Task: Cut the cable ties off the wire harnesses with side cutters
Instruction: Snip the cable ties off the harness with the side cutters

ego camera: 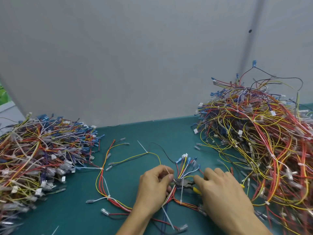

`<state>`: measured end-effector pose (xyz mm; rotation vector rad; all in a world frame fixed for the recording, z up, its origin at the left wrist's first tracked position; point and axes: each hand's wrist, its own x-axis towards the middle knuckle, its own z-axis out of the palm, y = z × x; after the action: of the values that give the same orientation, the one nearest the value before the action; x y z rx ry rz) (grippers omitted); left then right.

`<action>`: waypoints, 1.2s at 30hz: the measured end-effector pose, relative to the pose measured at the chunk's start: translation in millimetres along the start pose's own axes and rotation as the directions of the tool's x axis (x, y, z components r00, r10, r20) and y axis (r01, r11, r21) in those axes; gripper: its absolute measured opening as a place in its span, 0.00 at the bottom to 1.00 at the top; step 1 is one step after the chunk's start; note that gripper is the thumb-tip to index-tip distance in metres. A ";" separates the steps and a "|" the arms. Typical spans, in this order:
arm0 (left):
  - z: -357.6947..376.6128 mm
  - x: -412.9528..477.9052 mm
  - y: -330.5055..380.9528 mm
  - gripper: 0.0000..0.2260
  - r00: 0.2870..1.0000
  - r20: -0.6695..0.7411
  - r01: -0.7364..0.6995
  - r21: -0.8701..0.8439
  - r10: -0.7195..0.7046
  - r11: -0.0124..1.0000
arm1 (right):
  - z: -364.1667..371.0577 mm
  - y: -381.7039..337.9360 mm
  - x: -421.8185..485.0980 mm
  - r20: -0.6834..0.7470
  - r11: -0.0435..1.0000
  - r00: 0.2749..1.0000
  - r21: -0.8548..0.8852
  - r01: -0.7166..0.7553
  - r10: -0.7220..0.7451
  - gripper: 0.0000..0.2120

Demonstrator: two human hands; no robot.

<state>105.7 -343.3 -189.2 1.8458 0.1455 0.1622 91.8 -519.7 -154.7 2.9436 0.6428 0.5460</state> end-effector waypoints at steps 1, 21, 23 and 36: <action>0.2 -0.3 0.7 0.11 1.000 0.003 -0.002 0.004 0.002 1.000 | -0.2 0.1 0.3 0.000 1.000 1.000 0.002 -0.001 0.001 0.19; 1.1 1.2 -1.9 0.13 1.000 -0.004 -0.005 0.000 0.005 1.000 | 2.7 -0.1 1.4 0.283 0.995 0.959 0.085 -0.047 0.021 0.08; 0.6 -0.4 -1.5 0.12 1.000 -0.009 -0.007 -0.026 0.007 1.000 | 1.4 1.0 1.4 0.292 0.996 0.956 0.081 -0.048 0.022 0.08; -17.9 -5.6 13.0 0.12 0.998 -0.058 -0.049 -0.267 0.034 0.963 | -6.5 16.2 5.0 0.360 0.934 0.929 0.297 -0.199 0.084 0.07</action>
<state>97.1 -331.0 -172.0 1.5757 0.1156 0.2484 100.0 -532.4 -144.6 3.2959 0.5224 -0.0869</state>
